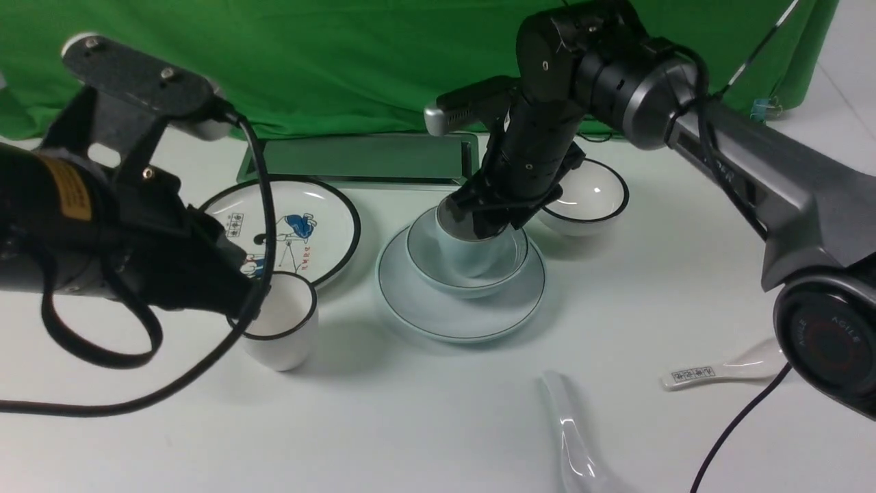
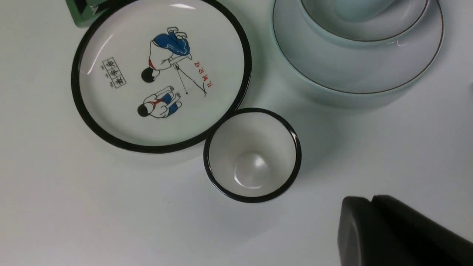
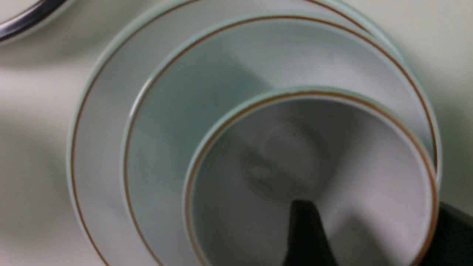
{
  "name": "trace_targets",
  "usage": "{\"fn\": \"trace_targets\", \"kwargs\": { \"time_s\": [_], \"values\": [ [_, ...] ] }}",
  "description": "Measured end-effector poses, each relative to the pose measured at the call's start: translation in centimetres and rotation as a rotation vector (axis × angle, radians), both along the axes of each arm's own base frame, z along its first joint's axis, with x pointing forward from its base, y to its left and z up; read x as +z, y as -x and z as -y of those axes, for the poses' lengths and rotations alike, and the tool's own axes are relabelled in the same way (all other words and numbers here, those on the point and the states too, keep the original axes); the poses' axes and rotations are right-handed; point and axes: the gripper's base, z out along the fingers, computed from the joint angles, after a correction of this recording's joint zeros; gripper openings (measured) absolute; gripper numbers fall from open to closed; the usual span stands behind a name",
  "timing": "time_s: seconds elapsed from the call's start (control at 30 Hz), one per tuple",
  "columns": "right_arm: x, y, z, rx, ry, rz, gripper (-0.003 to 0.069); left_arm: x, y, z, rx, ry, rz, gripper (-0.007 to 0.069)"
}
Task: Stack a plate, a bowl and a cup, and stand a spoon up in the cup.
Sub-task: Use the right arm to put the blue teacup into the blue rice bowl in the middle, then use the right arm to grab a blue soup spoon
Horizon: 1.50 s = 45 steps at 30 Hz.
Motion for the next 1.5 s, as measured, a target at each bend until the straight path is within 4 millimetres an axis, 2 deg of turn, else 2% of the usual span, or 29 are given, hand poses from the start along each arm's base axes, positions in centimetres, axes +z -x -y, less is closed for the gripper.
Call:
{"fn": "trace_targets", "kwargs": {
  "time_s": [0.1, 0.23, 0.27, 0.3, 0.37, 0.4, 0.47, 0.6, 0.63, 0.67, 0.7, 0.73, 0.83, 0.93, 1.1, 1.2, 1.3, 1.4, 1.43, 1.47, 1.5],
  "values": [
    [2.2, 0.5, 0.3, 0.003, -0.017, 0.032, 0.0466, -0.1, 0.1, 0.0, -0.001, -0.006, -0.008, -0.0030],
    [8.5, 3.0, 1.6, 0.035, -0.062, 0.134, 0.0479, -0.3, 0.3, -0.1, 0.000, -0.019, -0.038, -0.0030],
    [8.6, 3.2, 1.7, 0.039, -0.059, 0.131, 0.0479, -0.3, 0.3, -0.1, 0.000, -0.019, -0.038, -0.0030],
    [10.2, 4.6, 2.5, 0.054, -0.060, 0.145, 0.0479, -0.3, 0.3, -0.1, 0.001, -0.021, -0.042, -0.0030],
    [11.6, 6.7, 3.7, 0.065, -0.053, 0.142, 0.0479, -0.3, 0.3, -0.2, 0.001, -0.022, -0.046, -0.0030],
    [11.6, 7.8, 4.2, 0.070, -0.040, 0.120, 0.0479, -0.3, 0.3, -0.2, 0.001, -0.022, -0.046, -0.0030],
    [10.6, 9.7, 5.2, 0.081, -0.004, 0.061, 0.0479, -0.3, 0.3, -0.2, 0.001, -0.022, -0.046, -0.0030],
    [5.5, 12.8, 6.9, 0.078, 0.069, -0.083, 0.0479, -0.2, 0.2, -0.1, 0.000, -0.018, -0.035, -0.0030],
    [5.2, 12.9, 6.8, 0.077, 0.072, -0.089, 0.0479, -0.2, 0.2, -0.1, 0.000, -0.017, -0.034, -0.0030],
    [3.0, 13.5, 7.0, 0.065, 0.079, -0.108, 0.0479, -0.2, 0.2, -0.1, 0.000, -0.015, -0.029, -0.0030],
    [2.5, 13.7, 7.0, 0.066, 0.085, -0.118, 0.0479, -0.2, 0.2, -0.1, 0.000, -0.015, -0.029, -0.0030],
    [1.1, 14.1, 6.9, 0.063, 0.084, -0.119, 0.0479, -0.2, 0.2, -0.1, 0.000, -0.015, -0.029, -0.0030],
    [-1.7, 14.4, 6.1, 0.044, 0.059, -0.088, 0.0479, -0.2, 0.2, -0.1, 0.000, -0.014, -0.027, -0.0030],
    [-2.8, 13.9, 5.5, 0.024, 0.037, -0.062, 0.0479, -0.2, 0.2, -0.1, 0.000, -0.014, -0.026, -0.0030],
    [-6.2, 12.9, 4.5, 0.003, 0.042, -0.079, 0.0479, -0.2, 0.2, -0.1, 0.000, -0.014, -0.026, -0.0030],
    [-7.5, 12.8, 4.4, 0.003, 0.062, -0.109, 0.0477, -0.2, 0.2, -0.1, 0.000, -0.014, -0.026, -0.0030],
    [-7.6, 12.9, 4.2, 0.013, 0.069, -0.110, 0.0441, -0.2, 0.2, -0.1, 0.000, -0.013, -0.026, -0.0030],
    [-7.6, 13.2, 3.8, 0.034, 0.073, -0.110, 0.0302, -0.1, 0.1, -0.1, -0.001, -0.011, -0.020, -0.0030],
    [-7.5, 13.3, 3.7, 0.042, 0.076, -0.115, 0.0233, -0.1, 0.1, -0.1, -0.001, -0.011, -0.020, -0.0030],
    [-7.4, 13.4, 3.7, 0.054, 0.087, -0.131, 0.0190, -0.1, 0.1, -0.1, -0.001, -0.011, -0.019, -0.0030],
    [-6.9, 13.4, 3.7, 0.070, 0.099, -0.143, 0.0181, -0.1, 0.1, -0.1, -0.001, -0.011, -0.019, -0.0030]
  ]
}}
